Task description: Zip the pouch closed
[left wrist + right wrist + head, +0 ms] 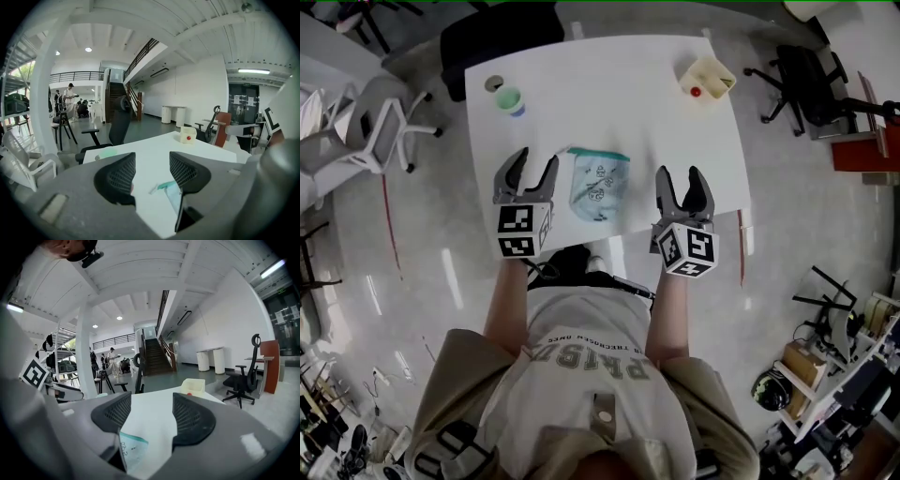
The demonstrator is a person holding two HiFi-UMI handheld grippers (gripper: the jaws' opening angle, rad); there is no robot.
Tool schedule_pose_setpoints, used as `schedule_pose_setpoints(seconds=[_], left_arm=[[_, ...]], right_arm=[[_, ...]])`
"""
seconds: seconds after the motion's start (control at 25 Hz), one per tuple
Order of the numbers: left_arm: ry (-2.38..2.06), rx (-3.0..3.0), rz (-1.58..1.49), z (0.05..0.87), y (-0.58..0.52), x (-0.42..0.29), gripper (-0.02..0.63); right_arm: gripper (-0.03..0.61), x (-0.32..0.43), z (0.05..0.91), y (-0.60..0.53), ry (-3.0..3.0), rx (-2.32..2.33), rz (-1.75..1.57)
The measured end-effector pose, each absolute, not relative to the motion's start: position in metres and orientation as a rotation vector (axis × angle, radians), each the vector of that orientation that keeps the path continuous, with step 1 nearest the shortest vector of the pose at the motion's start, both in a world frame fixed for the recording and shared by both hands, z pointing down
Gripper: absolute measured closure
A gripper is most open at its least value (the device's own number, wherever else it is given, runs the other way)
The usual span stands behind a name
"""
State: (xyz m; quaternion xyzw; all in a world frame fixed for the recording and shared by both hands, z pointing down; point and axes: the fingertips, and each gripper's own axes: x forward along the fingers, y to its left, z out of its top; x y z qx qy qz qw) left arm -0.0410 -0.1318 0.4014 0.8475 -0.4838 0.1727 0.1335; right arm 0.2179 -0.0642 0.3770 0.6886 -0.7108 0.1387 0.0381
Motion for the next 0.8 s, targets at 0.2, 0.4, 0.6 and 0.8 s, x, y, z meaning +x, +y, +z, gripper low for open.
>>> schedule_pose_setpoints(seconds=[0.2,0.4,0.6,0.8], left_arm=[[-1.352,2.466,0.519,0.408,-0.16,-0.045,0.377],[-1.297,2.446,0.573,0.429,-0.167,-0.048,0.377],[-1.218,2.436,0.645,0.453,-0.165,-0.04,0.377],[-1.176,2.405,0.719,0.482,-0.156,-0.034,0.376]], right_arm=[[0.318,0.21,0.376,-0.093,-2.17,2.156,0.442],[0.318,0.196,0.39,-0.109,-2.17,2.124,0.476],[0.318,0.192,0.407,-0.115,-2.16,2.081,0.521],[0.318,0.185,0.428,-0.119,-2.158,2.022,0.571]])
